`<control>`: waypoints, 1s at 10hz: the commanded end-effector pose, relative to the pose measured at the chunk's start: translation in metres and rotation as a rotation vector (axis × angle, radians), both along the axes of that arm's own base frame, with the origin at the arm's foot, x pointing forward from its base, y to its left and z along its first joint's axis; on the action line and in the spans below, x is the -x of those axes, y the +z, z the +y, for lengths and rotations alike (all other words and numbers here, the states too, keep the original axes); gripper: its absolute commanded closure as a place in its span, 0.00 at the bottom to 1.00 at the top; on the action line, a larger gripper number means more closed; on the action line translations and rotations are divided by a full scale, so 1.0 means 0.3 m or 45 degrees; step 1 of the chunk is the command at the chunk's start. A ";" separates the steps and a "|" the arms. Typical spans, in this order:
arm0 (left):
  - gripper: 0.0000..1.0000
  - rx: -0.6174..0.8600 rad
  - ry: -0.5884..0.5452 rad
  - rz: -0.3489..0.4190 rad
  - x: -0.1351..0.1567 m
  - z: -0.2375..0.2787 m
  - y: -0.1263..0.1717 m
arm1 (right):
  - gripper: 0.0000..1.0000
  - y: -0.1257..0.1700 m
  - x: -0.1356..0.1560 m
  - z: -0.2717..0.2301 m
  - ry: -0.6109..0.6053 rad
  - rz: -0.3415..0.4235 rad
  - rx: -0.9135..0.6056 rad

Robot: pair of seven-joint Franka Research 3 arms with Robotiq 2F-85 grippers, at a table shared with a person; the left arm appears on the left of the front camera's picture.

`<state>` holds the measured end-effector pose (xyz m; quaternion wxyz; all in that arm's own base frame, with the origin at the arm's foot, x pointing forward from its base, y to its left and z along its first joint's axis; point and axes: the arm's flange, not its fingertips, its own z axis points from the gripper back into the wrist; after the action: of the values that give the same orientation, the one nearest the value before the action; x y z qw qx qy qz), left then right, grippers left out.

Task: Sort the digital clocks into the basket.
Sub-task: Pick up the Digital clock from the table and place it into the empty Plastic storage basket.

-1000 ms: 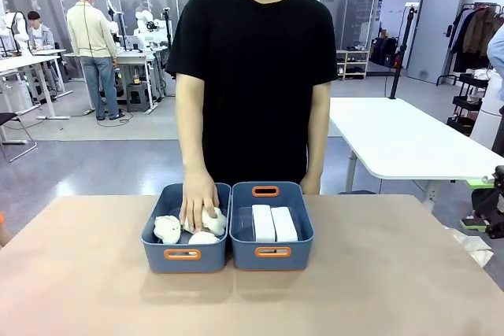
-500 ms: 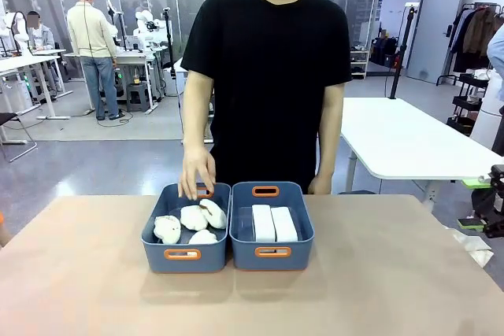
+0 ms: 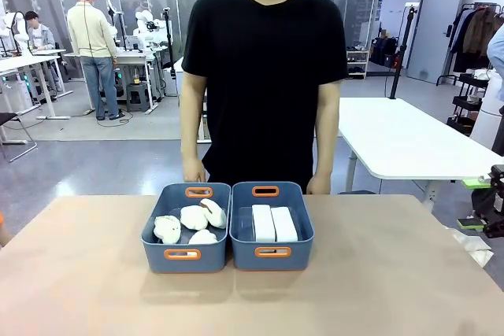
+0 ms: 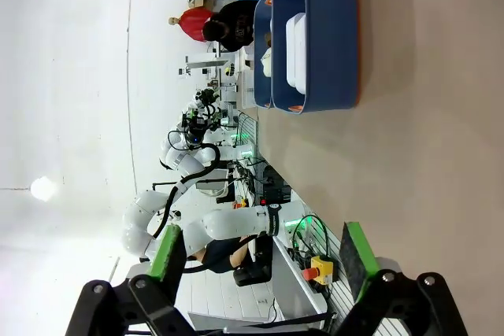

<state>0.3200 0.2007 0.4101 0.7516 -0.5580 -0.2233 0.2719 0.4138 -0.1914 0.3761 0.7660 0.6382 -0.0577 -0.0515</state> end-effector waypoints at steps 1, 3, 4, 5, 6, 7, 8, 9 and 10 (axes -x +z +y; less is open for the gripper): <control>0.00 0.028 -0.001 -0.021 -0.004 0.000 0.000 | 0.00 0.013 0.008 0.006 0.019 -0.004 0.014; 0.00 0.028 -0.001 -0.021 -0.004 0.000 0.000 | 0.00 0.013 0.008 0.006 0.019 -0.004 0.014; 0.00 0.028 -0.001 -0.021 -0.004 0.000 0.000 | 0.00 0.013 0.008 0.006 0.019 -0.004 0.014; 0.00 0.028 -0.001 -0.021 -0.004 0.000 0.000 | 0.00 0.013 0.008 0.006 0.019 -0.004 0.014; 0.00 0.028 -0.001 -0.021 -0.004 0.000 0.000 | 0.00 0.013 0.008 0.006 0.019 -0.004 0.014; 0.00 0.028 -0.001 -0.021 -0.004 0.000 0.000 | 0.00 0.013 0.008 0.006 0.019 -0.004 0.014; 0.00 0.028 -0.001 -0.021 -0.004 0.000 0.000 | 0.00 0.013 0.008 0.006 0.019 -0.004 0.014; 0.00 0.028 -0.001 -0.021 -0.004 0.000 0.000 | 0.00 0.013 0.008 0.006 0.019 -0.004 0.014; 0.00 0.028 -0.001 -0.021 -0.004 0.000 0.000 | 0.00 0.013 0.008 0.006 0.019 -0.004 0.014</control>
<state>0.3200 0.2007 0.4102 0.7516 -0.5580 -0.2233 0.2719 0.4138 -0.1914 0.3761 0.7660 0.6382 -0.0577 -0.0515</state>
